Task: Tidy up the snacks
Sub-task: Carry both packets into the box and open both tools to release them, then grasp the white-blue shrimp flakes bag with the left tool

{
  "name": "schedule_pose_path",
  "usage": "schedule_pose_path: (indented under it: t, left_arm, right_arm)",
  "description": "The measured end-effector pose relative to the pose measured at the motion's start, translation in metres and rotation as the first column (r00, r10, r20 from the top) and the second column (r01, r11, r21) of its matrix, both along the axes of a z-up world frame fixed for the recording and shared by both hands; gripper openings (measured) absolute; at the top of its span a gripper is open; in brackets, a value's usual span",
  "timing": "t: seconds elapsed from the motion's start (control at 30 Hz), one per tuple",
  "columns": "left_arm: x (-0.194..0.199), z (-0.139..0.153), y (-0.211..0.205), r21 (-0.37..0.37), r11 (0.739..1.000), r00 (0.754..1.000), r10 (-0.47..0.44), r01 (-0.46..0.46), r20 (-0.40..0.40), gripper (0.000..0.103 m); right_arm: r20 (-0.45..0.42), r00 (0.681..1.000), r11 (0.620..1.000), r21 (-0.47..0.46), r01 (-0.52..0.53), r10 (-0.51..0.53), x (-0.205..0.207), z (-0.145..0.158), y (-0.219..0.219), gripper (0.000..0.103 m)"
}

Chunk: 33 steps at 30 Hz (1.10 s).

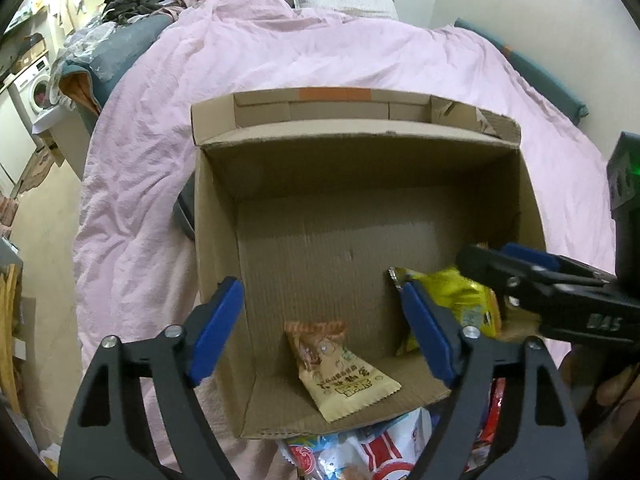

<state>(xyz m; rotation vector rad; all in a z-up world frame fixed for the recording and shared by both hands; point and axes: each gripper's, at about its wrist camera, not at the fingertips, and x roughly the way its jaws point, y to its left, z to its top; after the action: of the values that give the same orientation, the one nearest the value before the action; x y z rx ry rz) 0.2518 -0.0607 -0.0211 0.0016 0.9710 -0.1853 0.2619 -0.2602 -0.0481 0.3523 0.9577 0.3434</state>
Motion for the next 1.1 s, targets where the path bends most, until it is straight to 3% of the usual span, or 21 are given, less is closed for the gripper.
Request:
schedule_pose_path:
  t: [0.2, 0.43, 0.6, 0.93, 1.1]
  left_arm:
    - [0.002, 0.0, 0.003, -0.007, 1.0, 1.0, 0.025, -0.025, -0.005, 0.08]
    - [-0.007, 0.006, 0.008, -0.023, 0.999, 0.999, 0.041, -0.041, -0.005, 0.08]
    - [-0.016, 0.011, 0.024, -0.087, 0.991, 0.994, 0.095, -0.099, -0.05, 0.08]
    - [-0.042, 0.03, 0.044, -0.071, 0.989, 0.992, 0.127, -0.127, -0.008, 0.08]
    - [-0.061, 0.032, 0.058, -0.112, 0.983, 0.989, 0.145, -0.146, -0.022, 0.08]
  right_arm:
    - [0.075, 0.997, 0.999, -0.046, 0.014, -0.011, -0.001, 0.013, 0.0, 0.103]
    - [0.082, 0.995, 0.997, -0.044, 0.058, -0.054, -0.013, 0.021, -0.006, 0.103]
    - [0.076, 0.993, 0.995, -0.021, 0.093, -0.091, -0.025, 0.028, -0.011, 0.103]
    - [0.081, 0.992, 0.994, -0.032, 0.102, -0.099, -0.07, 0.04, -0.015, 0.103]
    - [0.077, 0.992, 0.994, -0.028, 0.104, -0.102, -0.092, 0.042, -0.017, 0.103]
